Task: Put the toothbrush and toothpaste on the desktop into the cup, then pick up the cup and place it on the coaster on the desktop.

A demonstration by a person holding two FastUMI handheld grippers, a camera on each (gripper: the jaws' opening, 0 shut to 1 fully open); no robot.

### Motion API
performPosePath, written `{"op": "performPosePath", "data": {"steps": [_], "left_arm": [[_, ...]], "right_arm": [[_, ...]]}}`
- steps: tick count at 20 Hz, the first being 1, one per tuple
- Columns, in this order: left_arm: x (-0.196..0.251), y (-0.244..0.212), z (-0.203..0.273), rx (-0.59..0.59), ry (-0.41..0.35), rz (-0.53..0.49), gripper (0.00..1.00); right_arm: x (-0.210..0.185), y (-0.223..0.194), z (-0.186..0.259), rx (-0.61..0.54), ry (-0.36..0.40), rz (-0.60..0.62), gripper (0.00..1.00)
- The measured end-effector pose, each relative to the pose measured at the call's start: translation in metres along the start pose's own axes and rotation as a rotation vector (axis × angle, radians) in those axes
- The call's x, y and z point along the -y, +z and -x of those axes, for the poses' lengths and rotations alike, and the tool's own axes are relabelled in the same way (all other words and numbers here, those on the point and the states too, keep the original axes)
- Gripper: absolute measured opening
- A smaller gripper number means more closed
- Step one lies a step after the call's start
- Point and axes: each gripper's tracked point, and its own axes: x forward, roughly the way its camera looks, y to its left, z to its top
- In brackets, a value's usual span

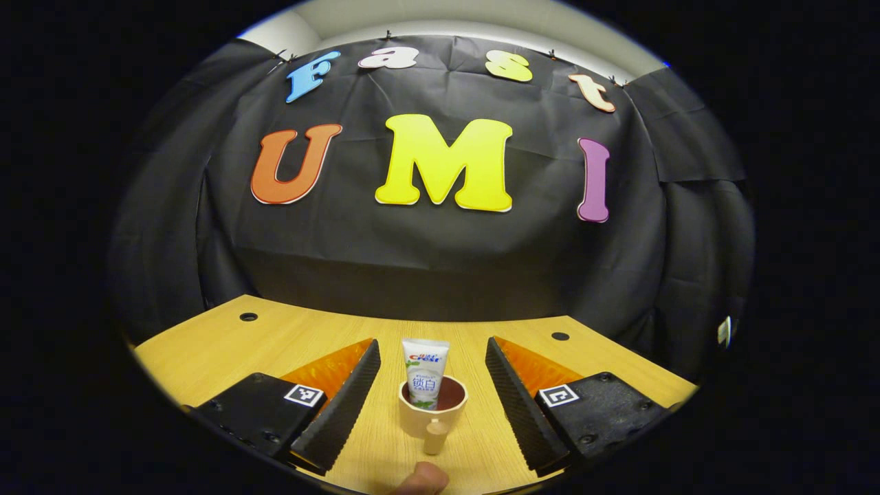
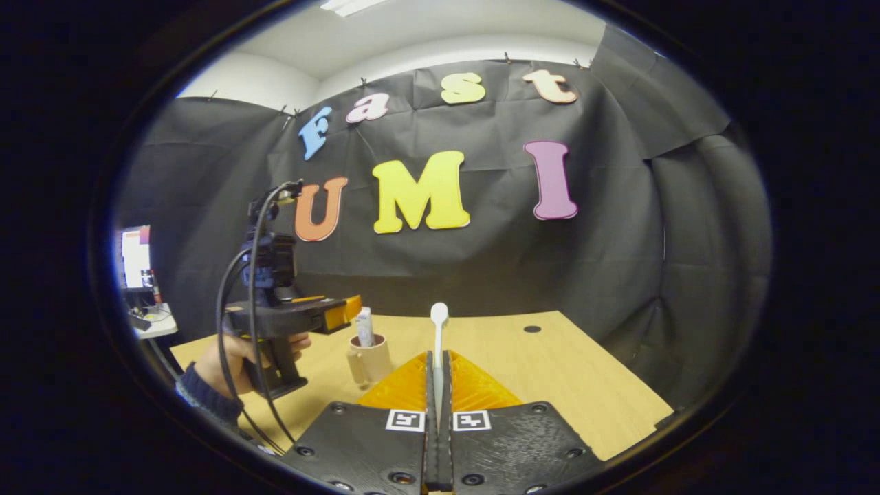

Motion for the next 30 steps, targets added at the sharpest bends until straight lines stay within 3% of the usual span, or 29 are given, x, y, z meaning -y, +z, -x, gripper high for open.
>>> {"op": "performPosePath", "data": {"steps": [5, 13, 18, 23, 30], "left_arm": [[0.003, 0.0, 0.047, -0.02, -0.016, -0.037, 0.98], [-0.033, 0.036, 0.111, 0.063, 0.052, -0.012, 0.98], [-0.04, 0.051, 0.139, 0.119, 0.038, -0.018, 0.97], [-0.043, 0.053, 0.144, 0.12, 0.037, -0.018, 0.97], [-0.071, 0.053, 0.14, 0.116, 0.061, 0.027, 0.97]], "right_arm": [[-0.021, 0.033, -0.041, 0.041, 0.035, -0.019, 0.0], [-0.076, 0.077, -0.121, 0.069, 0.105, -0.014, 0.0], [-0.127, 0.064, -0.162, 0.039, 0.18, -0.004, 0.0], [-0.163, 0.056, -0.202, 0.059, 0.201, -0.003, 0.0], [-0.189, 0.019, -0.24, -0.013, 0.211, -0.006, 0.03]]}}
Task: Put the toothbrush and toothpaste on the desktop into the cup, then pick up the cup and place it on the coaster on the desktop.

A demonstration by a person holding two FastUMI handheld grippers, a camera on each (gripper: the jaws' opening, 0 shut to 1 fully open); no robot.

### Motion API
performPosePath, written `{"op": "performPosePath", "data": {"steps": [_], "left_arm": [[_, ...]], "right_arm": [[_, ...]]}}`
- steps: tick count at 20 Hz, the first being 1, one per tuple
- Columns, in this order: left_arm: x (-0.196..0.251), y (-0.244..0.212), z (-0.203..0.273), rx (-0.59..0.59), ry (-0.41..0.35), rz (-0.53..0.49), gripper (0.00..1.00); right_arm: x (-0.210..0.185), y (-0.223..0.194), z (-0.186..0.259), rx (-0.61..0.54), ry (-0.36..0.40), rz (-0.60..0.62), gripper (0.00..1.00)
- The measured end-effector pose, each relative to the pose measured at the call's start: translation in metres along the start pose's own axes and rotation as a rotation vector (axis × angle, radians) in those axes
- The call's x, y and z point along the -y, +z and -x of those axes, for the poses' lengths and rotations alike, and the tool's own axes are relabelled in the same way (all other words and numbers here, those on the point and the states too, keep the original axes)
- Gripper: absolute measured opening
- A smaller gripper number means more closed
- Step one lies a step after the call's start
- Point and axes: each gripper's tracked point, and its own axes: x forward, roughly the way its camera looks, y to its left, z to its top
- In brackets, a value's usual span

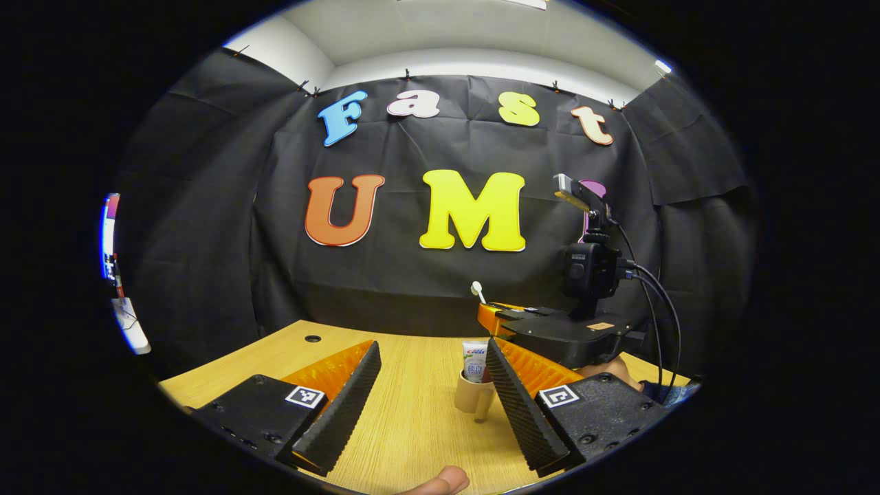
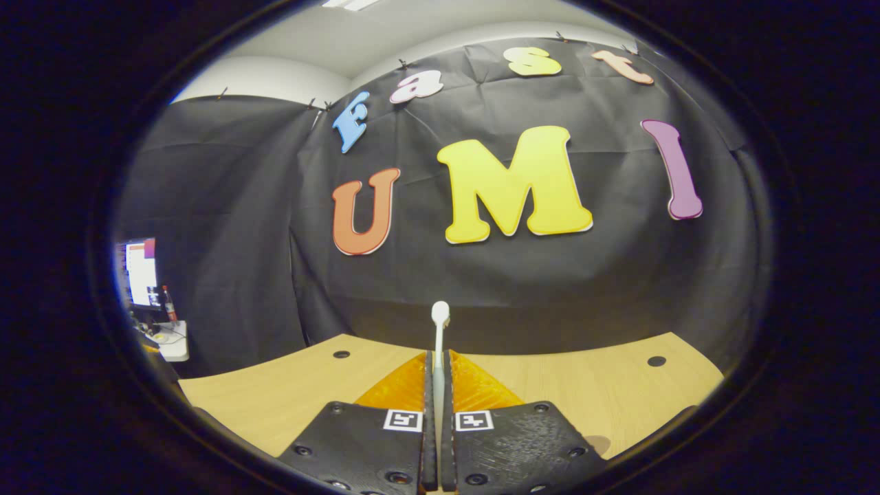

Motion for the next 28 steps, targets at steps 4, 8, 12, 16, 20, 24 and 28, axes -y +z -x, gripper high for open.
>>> {"op": "performPosePath", "data": {"steps": [4, 8, 12, 16, 20, 24, 28], "left_arm": [[-0.025, 0.0, -0.001, -0.002, 0.028, 0.069, 0.97], [-0.036, -0.003, -0.002, -0.014, 0.035, 0.111, 0.97], [-0.02, -0.006, -0.003, -0.032, -0.005, 0.119, 0.87], [-0.014, -0.007, -0.004, -0.03, -0.022, 0.09, 0.97], [-0.016, -0.012, -0.007, -0.044, -0.021, 0.096, 0.97], [-0.024, -0.019, -0.012, -0.061, -0.001, 0.097, 1.0], [-0.023, -0.035, -0.022, -0.101, 0.006, 0.096, 0.97]], "right_arm": [[0.004, -0.006, -0.013, 0.0, -0.023, -0.027, 0.02], [0.009, -0.012, -0.018, -0.003, -0.048, -0.028, 0.02], [0.022, -0.012, -0.028, 0.007, -0.087, -0.026, 0.03], [0.028, -0.011, -0.037, 0.022, -0.104, -0.025, 0.07], [0.035, -0.015, -0.035, 0.012, -0.118, -0.024, 0.06], [0.04, -0.024, -0.033, -0.02, -0.107, -0.049, 0.12], [0.045, -0.028, -0.014, -0.037, -0.085, -0.005, 0.51]]}}
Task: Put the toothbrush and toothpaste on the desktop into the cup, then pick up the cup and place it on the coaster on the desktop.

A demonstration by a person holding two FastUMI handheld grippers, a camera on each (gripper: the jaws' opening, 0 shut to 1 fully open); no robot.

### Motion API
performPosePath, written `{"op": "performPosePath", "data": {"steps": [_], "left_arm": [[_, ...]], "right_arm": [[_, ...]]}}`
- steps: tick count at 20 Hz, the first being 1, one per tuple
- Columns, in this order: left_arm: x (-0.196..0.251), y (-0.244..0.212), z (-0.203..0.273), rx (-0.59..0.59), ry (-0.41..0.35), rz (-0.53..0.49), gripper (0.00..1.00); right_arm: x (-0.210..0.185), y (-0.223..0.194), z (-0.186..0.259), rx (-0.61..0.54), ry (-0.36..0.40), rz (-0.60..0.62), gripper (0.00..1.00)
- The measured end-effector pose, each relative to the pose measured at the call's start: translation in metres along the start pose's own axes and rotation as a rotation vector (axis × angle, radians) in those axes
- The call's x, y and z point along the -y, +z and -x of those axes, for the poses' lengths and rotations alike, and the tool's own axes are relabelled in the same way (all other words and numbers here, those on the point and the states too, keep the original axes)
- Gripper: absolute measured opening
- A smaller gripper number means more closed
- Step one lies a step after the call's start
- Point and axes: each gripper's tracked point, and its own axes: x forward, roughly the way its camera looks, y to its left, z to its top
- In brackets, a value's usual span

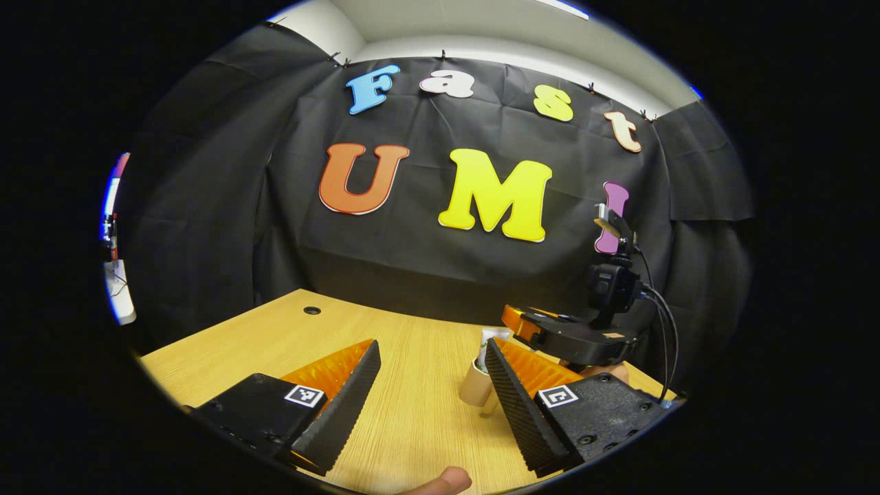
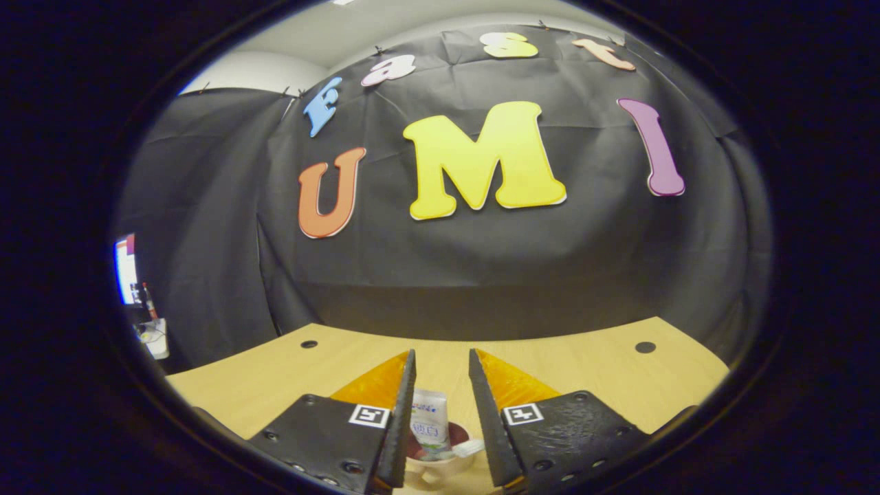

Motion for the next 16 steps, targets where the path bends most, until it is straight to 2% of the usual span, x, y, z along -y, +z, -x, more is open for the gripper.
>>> {"op": "performPosePath", "data": {"steps": [2, 3, 4, 10, 15, 16], "left_arm": [[0.003, -0.01, -0.007, -0.029, 0.011, -0.015, 0.97], [0.006, -0.016, -0.011, -0.045, 0.009, -0.024, 0.97], [0.011, -0.021, -0.015, -0.06, 0.003, -0.032, 0.97], [0.035, -0.048, -0.029, -0.127, -0.006, -0.065, 0.97], [0.066, -0.059, -0.038, -0.132, -0.037, -0.089, 0.98], [0.072, -0.062, -0.041, -0.146, -0.041, -0.097, 0.98]], "right_arm": [[0.0, 0.003, 0.017, 0.009, 0.025, 0.009, 0.69], [0.004, 0.006, 0.027, 0.015, 0.021, 0.018, 0.87], [0.008, 0.01, 0.039, 0.025, 0.02, 0.026, 0.95], [0.04, 0.031, 0.121, 0.087, -0.004, 0.046, 0.97], [0.083, 0.041, 0.184, 0.11, -0.08, 0.078, 0.94], [0.091, 0.042, 0.196, 0.118, -0.093, 0.088, 0.96]]}}
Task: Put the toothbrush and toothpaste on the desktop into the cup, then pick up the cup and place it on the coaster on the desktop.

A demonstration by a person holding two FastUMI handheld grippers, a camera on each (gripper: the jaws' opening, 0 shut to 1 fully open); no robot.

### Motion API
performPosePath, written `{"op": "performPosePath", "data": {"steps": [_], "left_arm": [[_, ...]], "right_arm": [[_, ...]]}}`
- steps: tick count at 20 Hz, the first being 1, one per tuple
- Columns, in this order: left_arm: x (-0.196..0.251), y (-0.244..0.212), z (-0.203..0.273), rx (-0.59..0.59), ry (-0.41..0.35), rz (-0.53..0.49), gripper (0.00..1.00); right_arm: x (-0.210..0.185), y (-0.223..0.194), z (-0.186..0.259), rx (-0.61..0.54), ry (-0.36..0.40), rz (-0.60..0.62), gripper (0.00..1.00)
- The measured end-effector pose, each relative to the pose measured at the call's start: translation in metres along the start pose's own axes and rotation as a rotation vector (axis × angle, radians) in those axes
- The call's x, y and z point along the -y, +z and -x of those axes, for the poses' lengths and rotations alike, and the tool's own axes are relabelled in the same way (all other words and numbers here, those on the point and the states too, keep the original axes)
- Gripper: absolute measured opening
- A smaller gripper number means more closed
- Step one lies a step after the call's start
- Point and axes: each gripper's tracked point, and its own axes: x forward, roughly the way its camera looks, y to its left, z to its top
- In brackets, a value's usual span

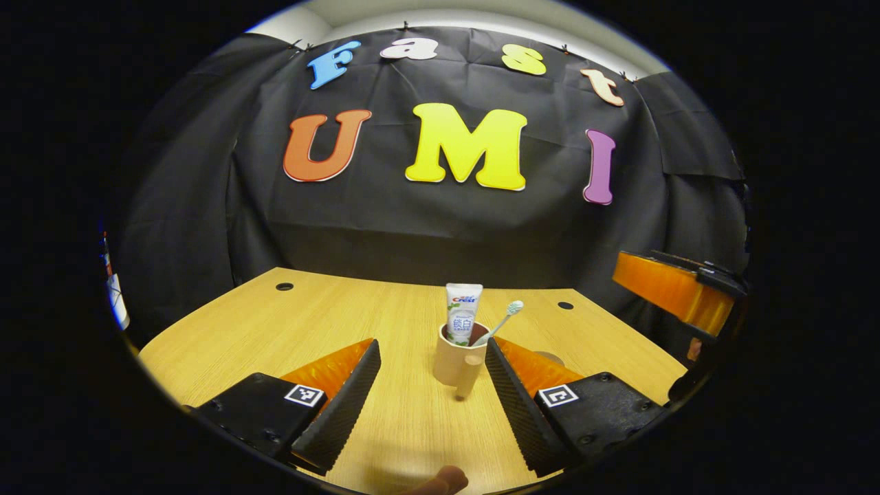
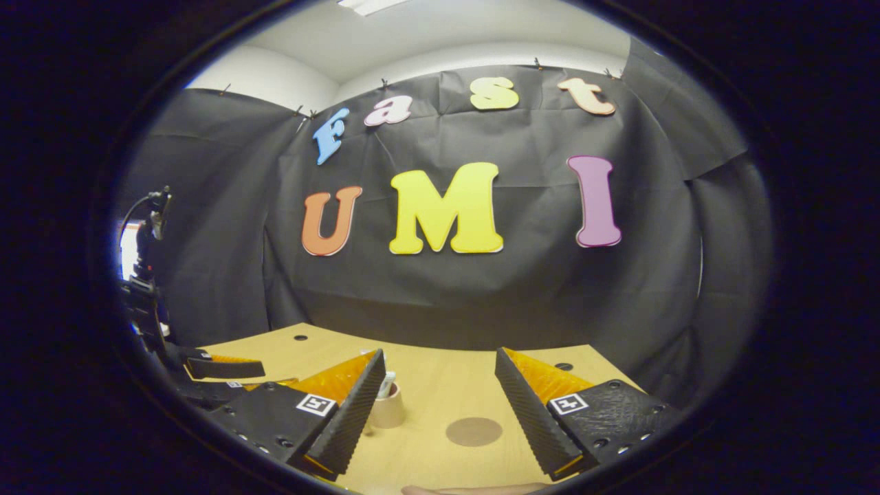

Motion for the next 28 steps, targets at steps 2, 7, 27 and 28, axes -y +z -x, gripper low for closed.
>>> {"op": "performPosePath", "data": {"steps": [2, 7, 27, 28], "left_arm": [[0.01, -0.006, -0.01, -0.046, -0.016, -0.01, 0.98], [0.023, -0.007, -0.042, -0.198, -0.036, -0.04, 0.98], [0.012, -0.121, -0.122, -0.916, 0.069, -0.101, 0.86], [0.013, -0.126, -0.123, -0.938, 0.07, -0.079, 0.8]], "right_arm": [[0.021, 0.002, 0.019, 0.012, -0.032, 0.007, 0.97], [0.052, -0.002, 0.059, 0.022, -0.061, 0.013, 0.96], [0.118, -0.017, 0.076, 0.009, -0.056, -0.065, 0.95], [0.121, -0.018, 0.074, 0.007, -0.061, -0.061, 0.95]]}}
